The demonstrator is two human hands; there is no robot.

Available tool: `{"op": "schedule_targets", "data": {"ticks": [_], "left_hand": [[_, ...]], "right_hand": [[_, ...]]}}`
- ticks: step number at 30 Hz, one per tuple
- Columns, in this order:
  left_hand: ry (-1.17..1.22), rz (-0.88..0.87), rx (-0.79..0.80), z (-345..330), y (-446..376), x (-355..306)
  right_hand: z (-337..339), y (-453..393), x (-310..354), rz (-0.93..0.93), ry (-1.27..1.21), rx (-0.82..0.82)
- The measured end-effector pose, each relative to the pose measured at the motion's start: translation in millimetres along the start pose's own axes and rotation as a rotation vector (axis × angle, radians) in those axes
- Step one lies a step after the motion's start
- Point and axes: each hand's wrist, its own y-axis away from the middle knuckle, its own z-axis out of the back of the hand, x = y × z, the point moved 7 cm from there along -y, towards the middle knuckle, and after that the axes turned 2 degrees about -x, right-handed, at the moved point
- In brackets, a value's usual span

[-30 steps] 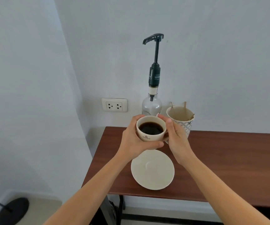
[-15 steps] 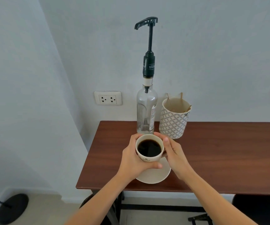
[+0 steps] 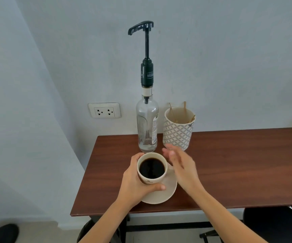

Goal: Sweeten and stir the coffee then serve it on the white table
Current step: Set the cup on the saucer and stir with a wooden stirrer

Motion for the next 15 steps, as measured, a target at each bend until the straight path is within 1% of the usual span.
{"op": "schedule_targets", "data": {"ticks": [2,3,4,5,6,8,10,11,13,15], "left_hand": [[-0.048,0.013,0.010,0,3,-1],[-0.076,0.022,0.020,-1,4,0],[-0.096,0.034,0.030,-2,6,1],[-0.103,0.048,0.037,-3,7,2],[-0.093,0.058,0.041,-3,8,3],[-0.046,0.059,0.040,-3,7,5],[-0.011,0.047,0.041,-3,8,3],[-0.001,0.043,0.042,-3,8,2],[0.011,0.040,0.042,-2,9,0],[0.021,0.040,0.039,-1,10,-1]], "right_hand": [[37,-12,9,0.009,0.055,-0.308],[55,-20,16,0.017,0.068,-0.430],[70,-30,23,0.022,0.087,-0.502],[82,-43,29,0.022,0.124,-0.527],[90,-56,33,0.015,0.175,-0.510],[95,-81,39,0.002,0.301,-0.403],[93,-96,47,0.042,0.398,-0.305],[92,-99,53,0.070,0.419,-0.281],[91,-103,63,0.112,0.427,-0.269],[96,-103,78,0.151,0.394,-0.306]]}}
